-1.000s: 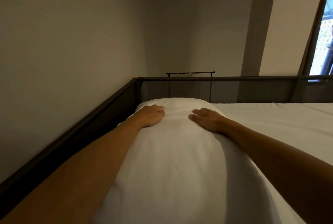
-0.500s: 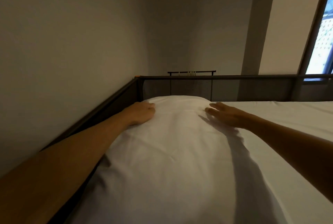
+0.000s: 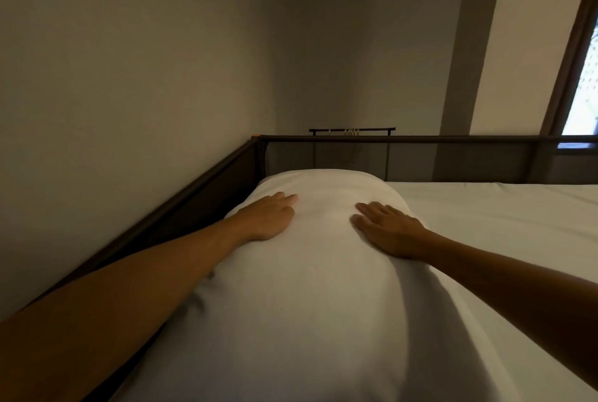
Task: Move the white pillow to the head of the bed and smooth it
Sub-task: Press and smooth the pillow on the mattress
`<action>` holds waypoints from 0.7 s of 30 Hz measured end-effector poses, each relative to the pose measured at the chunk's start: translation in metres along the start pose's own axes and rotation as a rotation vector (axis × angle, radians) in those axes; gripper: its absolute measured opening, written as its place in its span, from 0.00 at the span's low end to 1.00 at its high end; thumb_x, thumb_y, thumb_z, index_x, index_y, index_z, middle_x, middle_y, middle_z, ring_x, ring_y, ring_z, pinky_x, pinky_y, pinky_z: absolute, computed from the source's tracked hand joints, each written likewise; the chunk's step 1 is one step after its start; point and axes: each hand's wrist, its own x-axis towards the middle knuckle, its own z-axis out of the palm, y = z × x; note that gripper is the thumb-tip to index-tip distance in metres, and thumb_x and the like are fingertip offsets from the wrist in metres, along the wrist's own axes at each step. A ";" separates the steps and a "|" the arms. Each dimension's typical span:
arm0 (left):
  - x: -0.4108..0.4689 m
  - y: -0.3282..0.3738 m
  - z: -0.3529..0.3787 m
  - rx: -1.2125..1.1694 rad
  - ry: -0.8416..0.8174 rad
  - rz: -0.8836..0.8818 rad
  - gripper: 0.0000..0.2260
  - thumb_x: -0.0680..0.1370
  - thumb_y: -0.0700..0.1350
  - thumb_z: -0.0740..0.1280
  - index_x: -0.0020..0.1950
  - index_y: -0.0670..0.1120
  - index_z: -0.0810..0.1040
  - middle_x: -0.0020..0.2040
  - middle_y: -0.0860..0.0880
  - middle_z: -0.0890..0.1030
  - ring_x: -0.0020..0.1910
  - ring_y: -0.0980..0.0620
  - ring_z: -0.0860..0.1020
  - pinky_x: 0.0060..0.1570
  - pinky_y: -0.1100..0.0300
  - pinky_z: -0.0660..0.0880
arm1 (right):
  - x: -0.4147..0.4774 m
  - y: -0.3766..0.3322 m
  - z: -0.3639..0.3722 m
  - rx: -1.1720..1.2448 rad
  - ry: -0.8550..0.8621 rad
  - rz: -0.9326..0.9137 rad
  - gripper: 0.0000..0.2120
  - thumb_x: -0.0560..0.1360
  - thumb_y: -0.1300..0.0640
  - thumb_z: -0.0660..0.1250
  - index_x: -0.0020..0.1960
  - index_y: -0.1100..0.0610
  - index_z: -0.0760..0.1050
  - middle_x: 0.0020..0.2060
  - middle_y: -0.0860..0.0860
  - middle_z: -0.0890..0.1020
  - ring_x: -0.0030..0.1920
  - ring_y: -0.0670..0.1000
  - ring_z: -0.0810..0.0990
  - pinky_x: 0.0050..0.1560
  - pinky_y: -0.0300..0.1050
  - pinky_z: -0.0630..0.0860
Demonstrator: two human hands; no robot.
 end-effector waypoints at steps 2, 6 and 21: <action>-0.004 -0.011 -0.001 -0.033 -0.006 -0.068 0.24 0.82 0.51 0.45 0.79 0.52 0.48 0.80 0.48 0.48 0.78 0.48 0.50 0.73 0.56 0.46 | -0.006 0.013 0.001 0.018 -0.044 0.038 0.34 0.76 0.33 0.40 0.78 0.47 0.46 0.79 0.50 0.49 0.77 0.54 0.48 0.74 0.60 0.47; -0.011 -0.019 -0.004 -0.079 -0.008 -0.150 0.25 0.81 0.52 0.45 0.79 0.53 0.48 0.80 0.48 0.49 0.77 0.45 0.51 0.72 0.54 0.49 | -0.016 0.022 -0.003 0.043 -0.061 0.044 0.30 0.80 0.41 0.42 0.77 0.56 0.50 0.78 0.55 0.53 0.76 0.56 0.51 0.73 0.52 0.47; -0.060 0.033 0.018 0.160 0.030 0.194 0.26 0.81 0.58 0.44 0.78 0.55 0.44 0.80 0.52 0.46 0.78 0.50 0.44 0.75 0.49 0.44 | -0.077 -0.032 0.003 -0.015 0.079 -0.182 0.49 0.61 0.22 0.32 0.77 0.45 0.44 0.79 0.48 0.46 0.77 0.55 0.44 0.73 0.56 0.45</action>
